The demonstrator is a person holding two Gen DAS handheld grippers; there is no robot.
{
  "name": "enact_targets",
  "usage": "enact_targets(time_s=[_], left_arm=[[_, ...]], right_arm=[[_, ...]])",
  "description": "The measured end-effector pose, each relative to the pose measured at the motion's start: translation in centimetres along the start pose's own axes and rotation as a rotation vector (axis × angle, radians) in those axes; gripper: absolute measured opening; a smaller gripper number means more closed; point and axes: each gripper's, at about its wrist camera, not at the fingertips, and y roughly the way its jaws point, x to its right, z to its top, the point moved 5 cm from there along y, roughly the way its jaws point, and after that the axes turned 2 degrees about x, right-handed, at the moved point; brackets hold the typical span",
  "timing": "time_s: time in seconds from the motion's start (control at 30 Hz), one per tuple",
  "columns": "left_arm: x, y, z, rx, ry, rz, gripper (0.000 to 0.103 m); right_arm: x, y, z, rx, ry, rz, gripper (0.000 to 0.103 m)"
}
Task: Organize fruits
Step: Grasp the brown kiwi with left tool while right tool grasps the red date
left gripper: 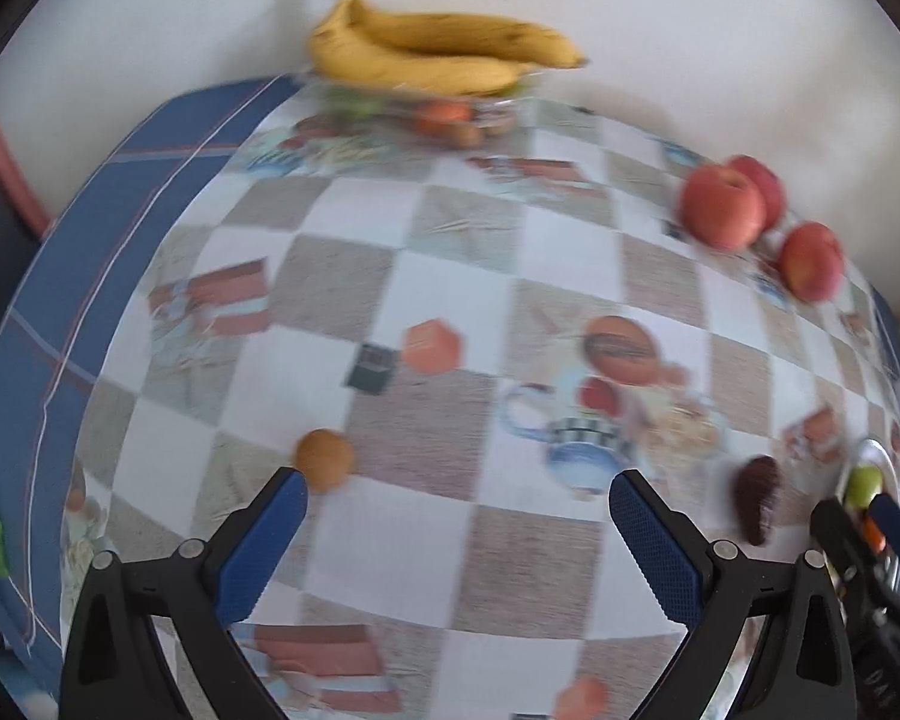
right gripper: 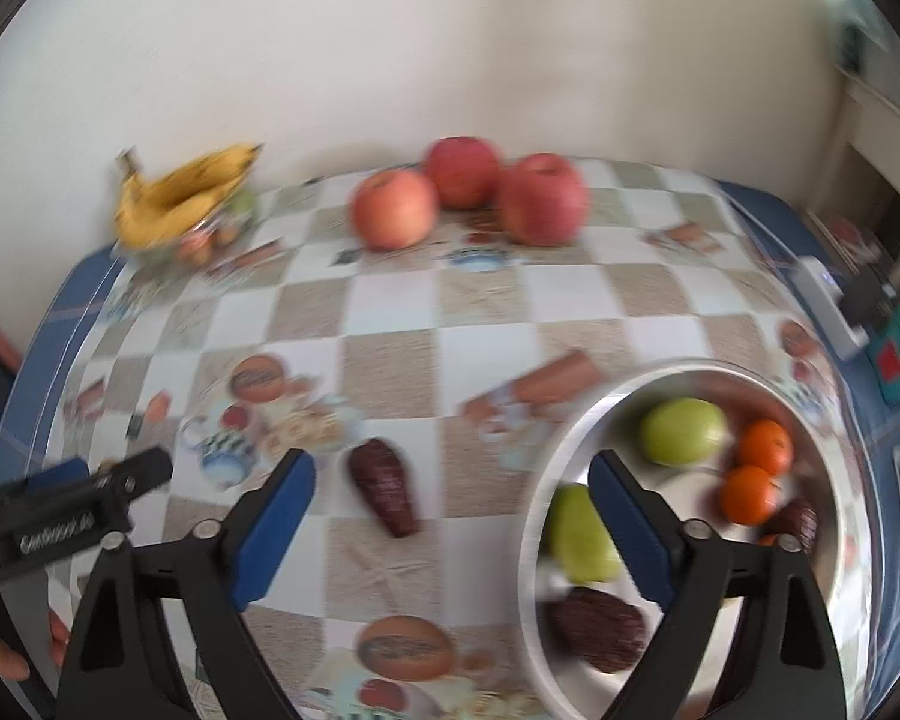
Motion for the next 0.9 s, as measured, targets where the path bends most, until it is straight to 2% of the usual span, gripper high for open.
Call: enact_targets(time_s=[0.07,0.17,0.27,0.37,0.43,0.53,0.63,0.9], left_arm=[[-1.3,0.7,0.0,-0.016,-0.035,0.008,0.098],[-3.3,1.4,0.0,-0.025,-0.078,0.049,0.091],[-4.4,2.0,0.1,-0.029,-0.108,0.041,0.087],[-5.0,2.7,-0.1,-0.053,-0.137,0.020,0.070],[-5.1,3.0,-0.2,-0.060,-0.143,0.015,0.054],[-5.0,2.9,-0.1,-0.053,-0.139,0.001,0.039],[-4.9,2.8,-0.1,-0.053,-0.140,-0.007,0.028],[-3.7,2.6,-0.4,-0.063,-0.110,-0.032,0.027]], right_arm=[[-1.3,0.9,-0.4,-0.020,-0.042,-0.001,0.085],[-2.0,2.7,-0.9,-0.055,-0.073,-0.013,0.073],[-2.0,4.3,-1.4,-0.086,-0.081,-0.023,0.072],[-1.9,5.2,-1.8,-0.109,-0.081,-0.026,0.059],[-1.8,5.7,-1.8,-0.116,-0.075,-0.026,0.053],[-1.8,6.0,-1.6,-0.123,-0.057,-0.003,0.041],[-2.1,6.0,-1.6,-0.126,-0.060,0.009,0.034],[-2.3,5.6,-1.7,-0.137,-0.070,0.021,0.033]])
